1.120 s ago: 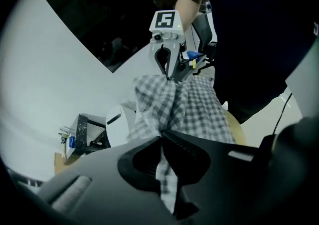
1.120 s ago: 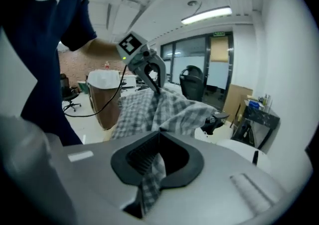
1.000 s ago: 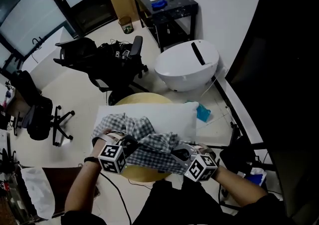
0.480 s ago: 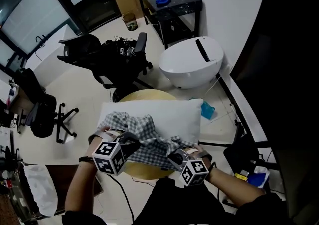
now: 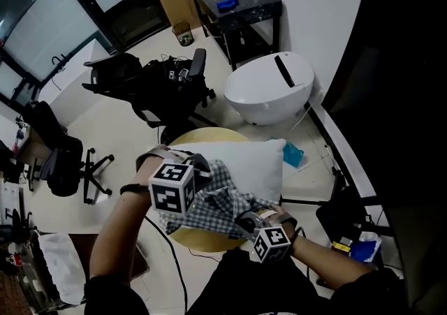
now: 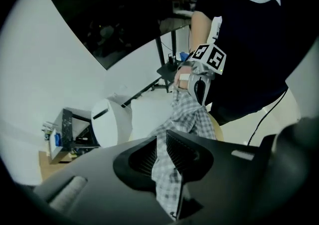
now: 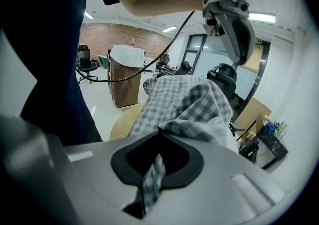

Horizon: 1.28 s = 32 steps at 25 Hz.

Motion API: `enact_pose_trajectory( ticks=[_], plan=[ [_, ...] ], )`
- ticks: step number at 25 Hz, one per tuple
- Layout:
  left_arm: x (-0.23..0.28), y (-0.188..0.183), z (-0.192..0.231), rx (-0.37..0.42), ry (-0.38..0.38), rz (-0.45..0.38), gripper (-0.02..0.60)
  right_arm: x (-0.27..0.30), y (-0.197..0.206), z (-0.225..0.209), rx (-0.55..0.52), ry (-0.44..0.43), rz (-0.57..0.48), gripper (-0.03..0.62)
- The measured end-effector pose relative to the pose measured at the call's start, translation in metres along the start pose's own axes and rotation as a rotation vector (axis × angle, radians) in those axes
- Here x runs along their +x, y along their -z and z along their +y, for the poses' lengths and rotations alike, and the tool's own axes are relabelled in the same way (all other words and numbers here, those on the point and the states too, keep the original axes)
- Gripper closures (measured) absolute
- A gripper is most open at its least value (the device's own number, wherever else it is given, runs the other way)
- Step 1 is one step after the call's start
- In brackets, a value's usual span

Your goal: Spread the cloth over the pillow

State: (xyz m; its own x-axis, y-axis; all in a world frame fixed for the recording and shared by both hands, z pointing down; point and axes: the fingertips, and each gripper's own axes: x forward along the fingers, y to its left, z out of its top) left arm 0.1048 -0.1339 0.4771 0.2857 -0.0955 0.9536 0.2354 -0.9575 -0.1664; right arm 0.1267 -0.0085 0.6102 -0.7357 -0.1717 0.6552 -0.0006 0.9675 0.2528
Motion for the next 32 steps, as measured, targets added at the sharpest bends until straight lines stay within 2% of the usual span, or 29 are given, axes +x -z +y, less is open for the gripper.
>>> enact_pose_trajectory(
  ticks=[3,7,10,13,16,18,20,21,26,32],
  plan=[
    [0.036,0.000,0.012,-0.053,0.113,0.004,0.496,0.002,0.000,0.002,0.004,0.002,-0.001,0.580],
    [0.077,0.006,0.030,-0.106,0.185,0.032,0.424,0.002,0.000,0.006,0.011,0.005,-0.003,0.580],
    [0.106,0.026,0.038,-0.152,0.227,0.119,0.401,0.003,0.002,0.009,0.024,0.007,-0.004,0.580],
    [0.123,0.046,0.023,-0.191,0.315,0.207,0.394,0.003,0.002,0.009,0.031,0.016,-0.001,0.580],
    [0.136,0.052,0.006,-0.197,0.360,0.213,0.408,-0.001,0.001,0.005,0.052,0.037,-0.009,0.579],
    [0.140,0.052,0.007,-0.184,0.330,0.191,0.474,-0.006,0.002,0.003,0.074,0.048,-0.024,0.576],
    [0.138,0.040,0.015,-0.151,0.261,0.114,0.562,-0.011,0.003,0.001,0.100,0.056,-0.039,0.569],
    [0.135,0.036,0.018,-0.140,0.231,0.079,0.577,-0.013,0.004,-0.001,0.110,0.063,-0.041,0.562],
    [0.101,0.033,0.029,-0.111,0.090,-0.015,0.580,-0.027,0.010,-0.018,0.144,0.147,-0.021,0.511],
    [0.050,0.041,0.044,-0.078,-0.079,-0.156,0.581,-0.052,0.023,-0.041,0.265,0.327,0.033,0.499]
  ],
)
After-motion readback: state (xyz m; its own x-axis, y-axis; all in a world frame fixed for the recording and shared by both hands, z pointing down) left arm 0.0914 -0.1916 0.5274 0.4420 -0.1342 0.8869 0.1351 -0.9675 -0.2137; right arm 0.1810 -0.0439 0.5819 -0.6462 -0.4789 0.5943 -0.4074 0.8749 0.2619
